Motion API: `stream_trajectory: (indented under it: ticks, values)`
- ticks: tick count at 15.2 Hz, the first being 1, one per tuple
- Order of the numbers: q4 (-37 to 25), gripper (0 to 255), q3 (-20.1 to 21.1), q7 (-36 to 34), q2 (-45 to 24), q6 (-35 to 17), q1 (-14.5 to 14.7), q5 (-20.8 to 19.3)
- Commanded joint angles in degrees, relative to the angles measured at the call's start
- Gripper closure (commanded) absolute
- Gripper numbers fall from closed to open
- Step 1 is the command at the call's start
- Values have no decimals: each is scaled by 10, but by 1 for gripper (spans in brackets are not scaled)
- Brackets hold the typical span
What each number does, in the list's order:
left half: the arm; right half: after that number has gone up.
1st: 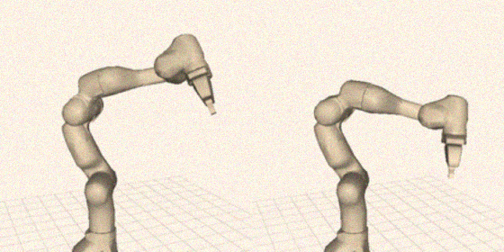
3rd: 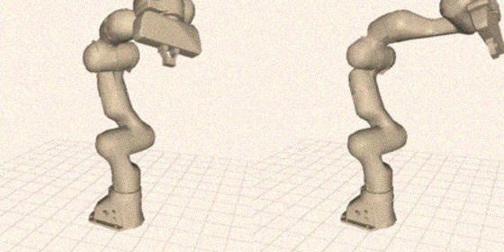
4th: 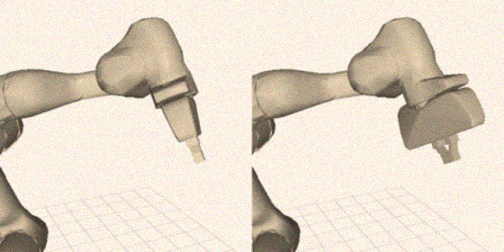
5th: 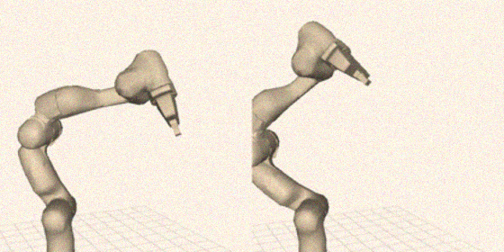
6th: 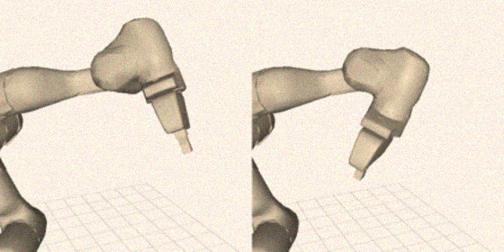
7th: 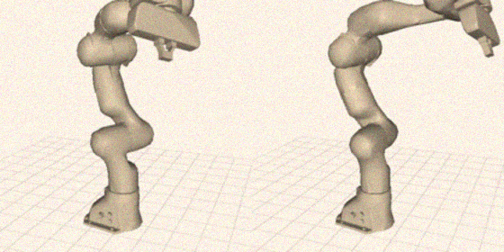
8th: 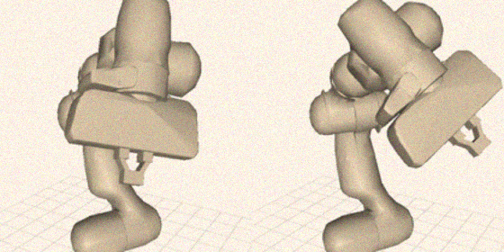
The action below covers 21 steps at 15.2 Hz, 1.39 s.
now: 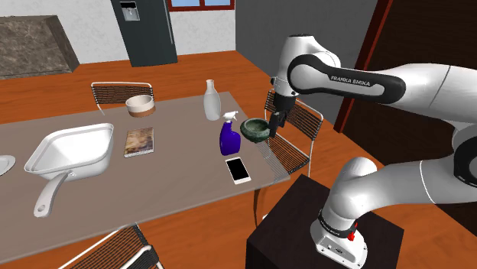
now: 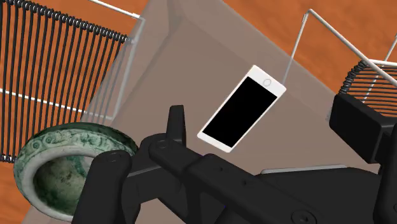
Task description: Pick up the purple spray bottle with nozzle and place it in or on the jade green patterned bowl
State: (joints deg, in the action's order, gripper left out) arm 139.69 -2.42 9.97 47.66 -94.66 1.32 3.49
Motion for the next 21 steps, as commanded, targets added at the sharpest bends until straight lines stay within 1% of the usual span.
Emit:
stream_trajectory:
  ticks: [1,4,7,11,13,15,18,20,21]
  values:
    - [0,0,0,0,0,0,0,0]
    - [28,0,-51,101,-20,-81,21,-6]
    - [40,0,-104,205,-56,-160,48,0]
    - [32,0,-181,354,-124,-251,103,30]
    - [17,0,-222,434,-163,-287,140,57]
    - [-4,0,-265,519,-205,-314,181,94]
    - [-48,0,-331,656,-273,-334,250,169]
    - [-83,0,-373,749,-320,-331,294,229]
    - [-80,0,-373,753,-326,-337,296,235]
